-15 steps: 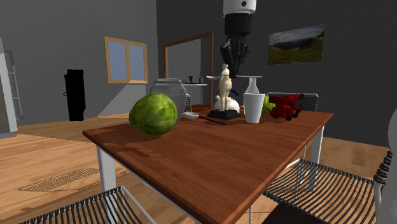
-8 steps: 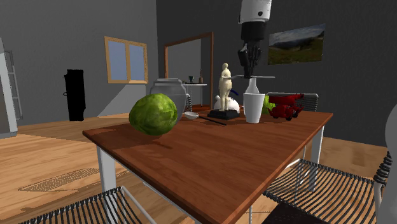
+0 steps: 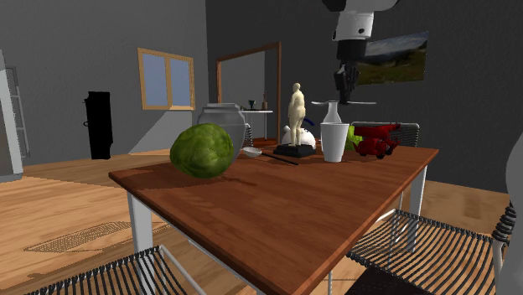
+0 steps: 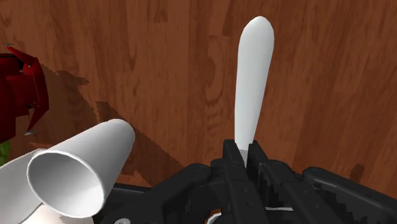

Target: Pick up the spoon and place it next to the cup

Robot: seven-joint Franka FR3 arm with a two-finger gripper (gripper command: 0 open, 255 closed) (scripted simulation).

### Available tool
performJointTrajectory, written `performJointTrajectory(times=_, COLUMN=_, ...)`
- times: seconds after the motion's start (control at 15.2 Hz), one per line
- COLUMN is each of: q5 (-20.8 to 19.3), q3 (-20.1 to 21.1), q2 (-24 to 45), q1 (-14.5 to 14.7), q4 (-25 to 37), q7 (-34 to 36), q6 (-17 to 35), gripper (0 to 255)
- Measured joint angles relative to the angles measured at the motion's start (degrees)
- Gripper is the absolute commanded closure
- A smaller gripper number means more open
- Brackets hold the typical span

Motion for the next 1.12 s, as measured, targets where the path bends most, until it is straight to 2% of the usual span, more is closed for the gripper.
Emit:
performJointTrajectory(times=0.26, q5=4.93, q3=-4.79, q2=7.59, q1=-0.78, q4=7.01, q7=-7.41, q6=-0.04, gripper=255)
performJointTrajectory(times=0.53, q5=10.93, q3=-8.27, q2=15.14, q1=-2.83, q4=14.48, q7=-14.56, q6=-1.46, gripper=255)
performJointTrajectory(times=0.79, q5=12.67, q3=-8.75, q2=17.24, q1=-3.51, q4=14.37, q7=-16.31, q6=0.26, gripper=255)
performJointTrajectory(times=1.12, q5=13.05, q3=-8.73, q2=17.57, q1=-3.53, q4=10.81, q7=-16.71, q6=4.06, gripper=255)
